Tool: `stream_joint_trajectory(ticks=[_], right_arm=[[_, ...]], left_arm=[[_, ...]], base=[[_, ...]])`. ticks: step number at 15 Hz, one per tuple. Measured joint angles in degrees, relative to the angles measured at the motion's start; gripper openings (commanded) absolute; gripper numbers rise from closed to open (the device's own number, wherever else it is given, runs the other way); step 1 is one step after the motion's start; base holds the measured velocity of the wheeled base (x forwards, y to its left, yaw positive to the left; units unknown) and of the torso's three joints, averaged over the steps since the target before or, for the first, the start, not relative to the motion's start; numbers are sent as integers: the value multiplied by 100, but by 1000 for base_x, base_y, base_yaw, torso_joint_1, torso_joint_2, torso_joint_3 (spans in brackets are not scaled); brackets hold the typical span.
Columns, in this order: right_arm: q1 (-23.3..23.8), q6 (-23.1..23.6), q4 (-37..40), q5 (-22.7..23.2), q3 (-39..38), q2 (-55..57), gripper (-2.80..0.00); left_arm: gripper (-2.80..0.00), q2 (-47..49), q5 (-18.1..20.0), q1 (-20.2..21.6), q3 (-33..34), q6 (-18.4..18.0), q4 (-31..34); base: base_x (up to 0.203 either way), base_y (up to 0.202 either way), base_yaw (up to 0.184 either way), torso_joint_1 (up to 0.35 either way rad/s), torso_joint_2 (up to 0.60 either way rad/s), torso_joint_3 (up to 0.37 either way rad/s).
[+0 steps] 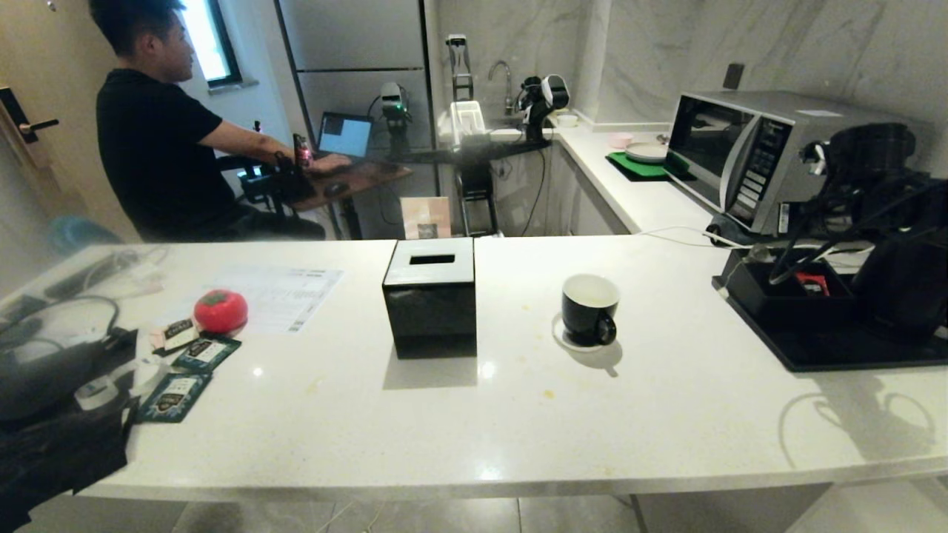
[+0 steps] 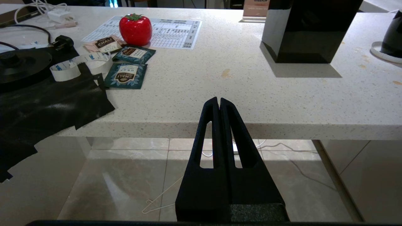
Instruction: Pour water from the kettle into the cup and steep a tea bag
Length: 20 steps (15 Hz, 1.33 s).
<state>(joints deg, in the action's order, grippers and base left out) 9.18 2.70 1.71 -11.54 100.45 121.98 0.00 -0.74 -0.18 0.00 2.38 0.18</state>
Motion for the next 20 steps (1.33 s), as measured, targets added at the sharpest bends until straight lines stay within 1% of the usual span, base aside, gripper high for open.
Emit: stream_joint_trajectory(ticks=[2,3,4,8,9,16,18,20], right_arm=[[11,-312,701,-101,666,344,-280],[18,-475,1010,-165,919,515,-280],[22,-542,1187,-196,1047,658,-280],[32,-561,1206,-210,1168,972,-280],[33,-565,1202,-210,1176,1010,0],[73,-559,1003,-248,1177,1074,0],[74,-559,936,-466,1177,1074,0],[77,-654,793,-557,1173,1074,0]], left_arm=[[-280,0,-2,0,0,1,0],[-280,0,-2,2,0,1,0],[-280,0,-1,2,0,-1,0],[-280,0,-2,2,0,4,0],[-280,0,-1,0,0,1,0],[-280,0,-4,0,0,0,0],[-280,0,-1,-2,0,5,0],[-280,0,-2,0,0,1,0]], base=[[0,0,0,0,0,0],[0,0,0,0,0,0],[0,0,0,0,0,0],[0,0,0,0,0,0],[0,0,0,0,0,0],[0,0,0,0,0,0],[0,0,0,0,0,0],[0,0,0,0,0,0]])
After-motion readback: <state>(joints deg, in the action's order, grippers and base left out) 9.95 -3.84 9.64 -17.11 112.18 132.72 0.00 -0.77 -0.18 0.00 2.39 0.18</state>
